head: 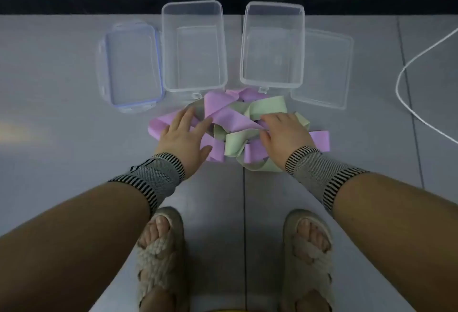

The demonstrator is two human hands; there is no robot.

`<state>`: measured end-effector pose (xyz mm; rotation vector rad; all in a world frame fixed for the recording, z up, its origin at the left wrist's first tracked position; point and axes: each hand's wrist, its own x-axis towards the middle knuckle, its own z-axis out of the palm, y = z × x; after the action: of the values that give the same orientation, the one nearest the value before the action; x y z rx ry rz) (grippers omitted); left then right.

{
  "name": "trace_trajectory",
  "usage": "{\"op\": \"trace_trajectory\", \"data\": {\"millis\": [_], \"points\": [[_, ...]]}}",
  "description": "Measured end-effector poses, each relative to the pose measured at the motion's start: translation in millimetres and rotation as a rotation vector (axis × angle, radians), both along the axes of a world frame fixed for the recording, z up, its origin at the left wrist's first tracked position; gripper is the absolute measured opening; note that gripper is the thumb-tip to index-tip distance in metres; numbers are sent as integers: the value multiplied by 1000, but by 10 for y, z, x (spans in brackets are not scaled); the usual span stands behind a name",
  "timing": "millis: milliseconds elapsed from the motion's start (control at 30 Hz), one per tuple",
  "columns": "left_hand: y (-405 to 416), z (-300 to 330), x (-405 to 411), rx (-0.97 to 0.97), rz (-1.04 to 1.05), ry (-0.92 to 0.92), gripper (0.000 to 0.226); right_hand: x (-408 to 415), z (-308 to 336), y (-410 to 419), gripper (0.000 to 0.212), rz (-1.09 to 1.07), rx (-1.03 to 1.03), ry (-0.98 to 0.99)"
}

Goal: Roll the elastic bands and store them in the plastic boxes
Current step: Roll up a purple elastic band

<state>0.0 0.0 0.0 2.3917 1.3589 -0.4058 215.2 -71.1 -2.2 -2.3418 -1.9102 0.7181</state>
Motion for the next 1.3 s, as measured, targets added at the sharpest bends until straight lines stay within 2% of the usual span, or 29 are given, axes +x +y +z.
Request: {"op": "trace_trajectory", "data": {"millis": [200,367,467,600,667,733,833,933,1033,1133,1233,1300], "points": [[174,-385,197,-64,57,6,70,-124,-290,307,38,-2,48,23],[134,-512,158,-61,117,-115,64,-122,-411,304,34,-114,77,26],[112,-561,102,-44,178,-233,62,-52,-494,192,34,-95,60,10],[230,-498,303,-103,199,-280,48,-66,-518,99,40,-71,65,25],[215,-392,381,-52,215,-355,39,-103,-515,86,38,-98,114,52],[108,-281,364,41,142,-406,33,-127,-493,80,35,-154,163,90],[-144,-237,231,8,71,-353,20,-120,-457,58,35,-250,178,151],[-225,-300,143,-110,283,-244,16,-93,-497,-31,48,-263,104,125],[-155,-344,193,-102,391,-258,22,-93,-539,-109,54,-221,98,118],[-123,-315,292,-128,306,-271,31,-131,-500,-69,57,-249,124,151],[-150,-344,308,-38,95,-308,20,-167,-492,65,60,-300,168,186],[-204,-364,298,-39,18,-268,22,-173,-513,137,60,-245,111,153]]}}
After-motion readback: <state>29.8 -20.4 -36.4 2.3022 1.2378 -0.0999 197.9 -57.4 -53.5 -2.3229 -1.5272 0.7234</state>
